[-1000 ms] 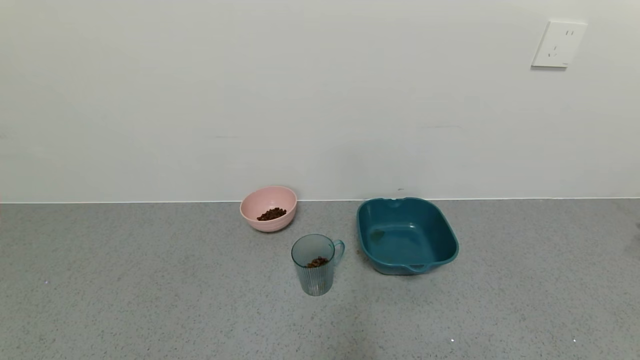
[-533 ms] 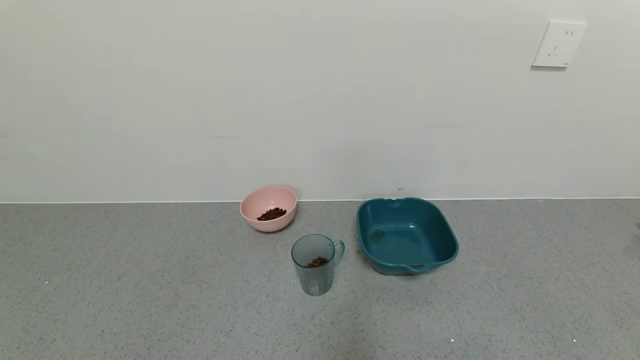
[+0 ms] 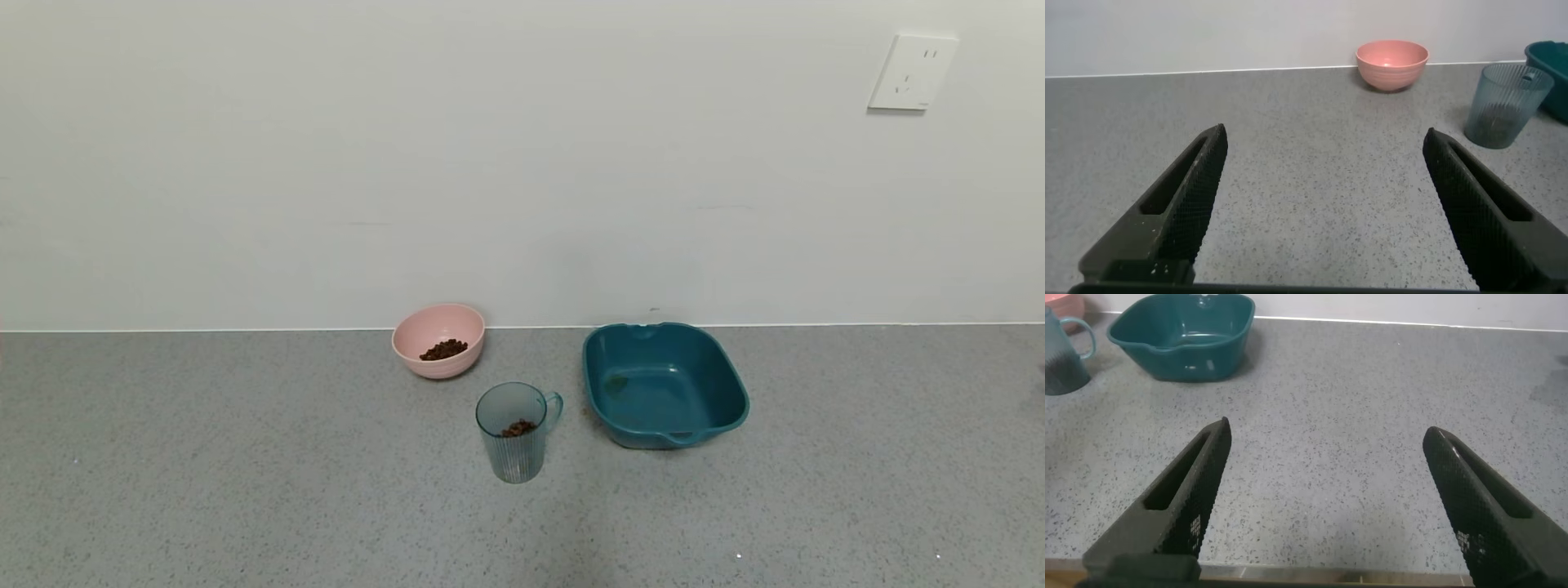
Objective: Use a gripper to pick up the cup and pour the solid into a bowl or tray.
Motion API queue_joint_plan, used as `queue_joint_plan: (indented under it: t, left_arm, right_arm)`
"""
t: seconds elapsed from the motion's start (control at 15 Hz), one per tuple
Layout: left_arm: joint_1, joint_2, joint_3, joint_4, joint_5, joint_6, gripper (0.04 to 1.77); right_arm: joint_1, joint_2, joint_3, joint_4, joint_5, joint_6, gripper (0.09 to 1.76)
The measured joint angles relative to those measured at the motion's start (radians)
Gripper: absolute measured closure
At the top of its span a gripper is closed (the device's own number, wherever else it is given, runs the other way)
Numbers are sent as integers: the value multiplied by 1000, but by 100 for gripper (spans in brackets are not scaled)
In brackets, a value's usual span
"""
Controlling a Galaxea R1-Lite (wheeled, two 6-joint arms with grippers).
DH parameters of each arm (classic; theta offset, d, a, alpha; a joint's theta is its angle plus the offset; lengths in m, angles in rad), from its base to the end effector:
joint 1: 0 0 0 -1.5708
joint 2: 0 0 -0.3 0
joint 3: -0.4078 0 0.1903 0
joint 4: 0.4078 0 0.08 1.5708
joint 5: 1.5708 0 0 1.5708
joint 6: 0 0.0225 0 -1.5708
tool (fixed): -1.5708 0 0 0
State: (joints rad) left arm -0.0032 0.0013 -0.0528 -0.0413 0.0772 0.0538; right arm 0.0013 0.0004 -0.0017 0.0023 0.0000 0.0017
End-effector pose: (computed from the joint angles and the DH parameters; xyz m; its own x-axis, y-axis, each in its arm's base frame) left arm -0.0274 0.0018 0.0942 0.9930 0.0739 0.0924 -0.0785 0.9958 0.0464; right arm -0.0229 0.0000 0.0757 1.0000 0.0013 -0.0010 -0.0013 1.0000 0.0017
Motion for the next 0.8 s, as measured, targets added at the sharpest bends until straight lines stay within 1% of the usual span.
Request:
queue_joint_plan:
  t: [0.2,0.27,0.33,0.8]
  left_arm:
    - [0,-1,31,-10,-64,-30,9]
    - [0,-1,42,23,-74,-32,9]
    - [0,-1,48,51,-76,-34,9]
    - [0,-1,53,40,-76,-56,9]
  right_arm:
    - [0,0,0,0,0,0,14]
    - [0,0,0,0,0,0,14]
    - [0,0,0,0,0,0,14]
    - [0,0,0,3,0,0,14]
